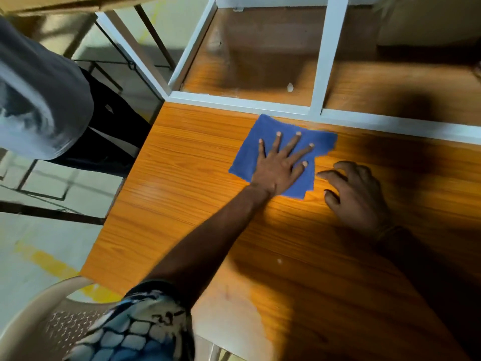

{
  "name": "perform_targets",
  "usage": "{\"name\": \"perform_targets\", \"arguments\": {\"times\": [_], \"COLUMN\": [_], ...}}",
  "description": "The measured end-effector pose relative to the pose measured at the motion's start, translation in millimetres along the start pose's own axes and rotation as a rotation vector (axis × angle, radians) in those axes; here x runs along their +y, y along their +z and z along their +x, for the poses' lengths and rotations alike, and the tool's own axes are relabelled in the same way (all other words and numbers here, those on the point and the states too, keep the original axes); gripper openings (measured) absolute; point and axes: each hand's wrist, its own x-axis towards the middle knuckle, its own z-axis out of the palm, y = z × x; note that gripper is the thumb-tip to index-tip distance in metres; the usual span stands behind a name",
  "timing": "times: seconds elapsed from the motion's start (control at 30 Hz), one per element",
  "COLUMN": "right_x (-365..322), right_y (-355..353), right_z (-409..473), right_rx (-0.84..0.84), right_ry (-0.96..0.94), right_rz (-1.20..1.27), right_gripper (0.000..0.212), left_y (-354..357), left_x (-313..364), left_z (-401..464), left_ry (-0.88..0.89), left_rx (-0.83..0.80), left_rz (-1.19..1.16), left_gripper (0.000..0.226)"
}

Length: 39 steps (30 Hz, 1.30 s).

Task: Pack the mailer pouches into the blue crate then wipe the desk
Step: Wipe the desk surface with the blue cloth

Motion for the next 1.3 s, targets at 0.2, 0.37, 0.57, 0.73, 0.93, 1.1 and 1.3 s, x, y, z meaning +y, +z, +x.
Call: {"name": "perform_targets", "arguments": {"times": [0.2,0.37,0.57,0.73,0.93,1.1,1.3], "right_x": [1,-18,-39,-53,-90,-94,-110], "right_y": [0,1,8,11,16,17,23], "right_z": [-3,11,33,46,87,102,113], "right_rx": [-0.035,-0.040,-0.020,-0.050,-0.079,-0.107,-0.136], "right_ry": [-0.008,-0.047,-0.078,-0.136,-0.218,-0.257,-0.252], "right_rz": [-0.010,-0.006,-0.009,-0.013,-0.042,-0.021,-0.034], "right_gripper": [0.043,0.048,0.042,0.047,0.046,0.047,0.050], "left_y": [-2,-15,4,-7,-17,-11,-26], "left_x": [-89,-63,-57,-127,-102,-159,-187], "left_z": [-48,11,-37,-32,10,-49,-15], "left_ry": [0.184,-0.352,0.158,-0.061,-0.304,0.078,-0.548], "left_rx": [0.030,0.069,0.031,0.077,0.061,0.078,0.109], "left_rz": [0.031,-0.080,0.057,-0.002,-0.076,0.021,-0.113], "left_gripper": [0.050,0.052,0.051,0.051,0.052,0.049,0.051]}}
